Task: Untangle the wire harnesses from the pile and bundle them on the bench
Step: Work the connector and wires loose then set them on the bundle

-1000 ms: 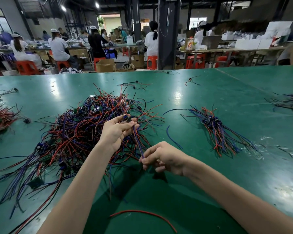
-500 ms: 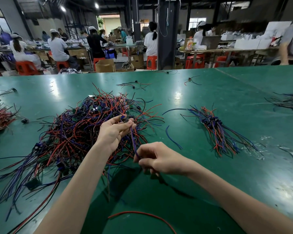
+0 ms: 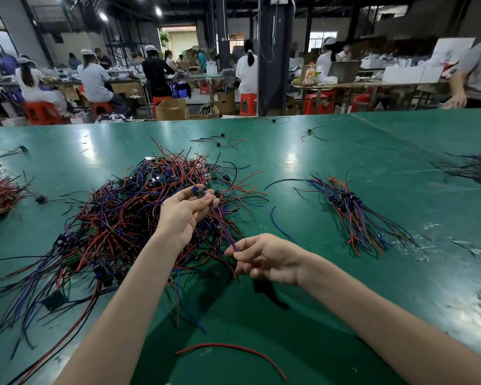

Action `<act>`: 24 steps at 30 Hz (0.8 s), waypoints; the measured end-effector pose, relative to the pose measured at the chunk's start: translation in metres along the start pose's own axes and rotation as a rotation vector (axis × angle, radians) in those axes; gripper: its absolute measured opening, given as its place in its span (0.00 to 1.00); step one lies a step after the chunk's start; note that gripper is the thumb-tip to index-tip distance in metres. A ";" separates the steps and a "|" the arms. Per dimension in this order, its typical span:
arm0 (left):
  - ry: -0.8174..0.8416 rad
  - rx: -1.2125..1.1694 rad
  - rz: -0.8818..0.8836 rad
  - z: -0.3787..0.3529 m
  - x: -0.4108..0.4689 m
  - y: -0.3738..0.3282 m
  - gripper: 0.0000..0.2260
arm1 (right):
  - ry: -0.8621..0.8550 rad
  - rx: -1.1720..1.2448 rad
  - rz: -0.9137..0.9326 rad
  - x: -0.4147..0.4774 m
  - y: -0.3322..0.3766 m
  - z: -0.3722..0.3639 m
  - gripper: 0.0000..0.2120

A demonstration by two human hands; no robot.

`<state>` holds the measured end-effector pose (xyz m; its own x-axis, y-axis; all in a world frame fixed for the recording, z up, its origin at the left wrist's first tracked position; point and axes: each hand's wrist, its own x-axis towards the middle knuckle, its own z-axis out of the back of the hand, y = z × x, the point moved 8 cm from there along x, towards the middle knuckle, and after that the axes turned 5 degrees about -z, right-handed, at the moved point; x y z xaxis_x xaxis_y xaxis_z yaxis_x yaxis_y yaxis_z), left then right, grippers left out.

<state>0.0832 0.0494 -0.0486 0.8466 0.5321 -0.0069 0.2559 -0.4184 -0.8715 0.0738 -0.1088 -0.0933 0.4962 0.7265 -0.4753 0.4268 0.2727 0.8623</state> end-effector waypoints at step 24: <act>0.292 0.221 0.164 -0.050 -0.033 0.046 0.09 | -0.302 -0.159 0.367 -0.014 0.049 0.045 0.09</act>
<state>0.0906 -0.0237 -0.0636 0.9731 0.2265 -0.0427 0.0268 -0.2952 -0.9551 0.1216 -0.1339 -0.0527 0.7987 0.5840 -0.1447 0.0742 0.1431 0.9869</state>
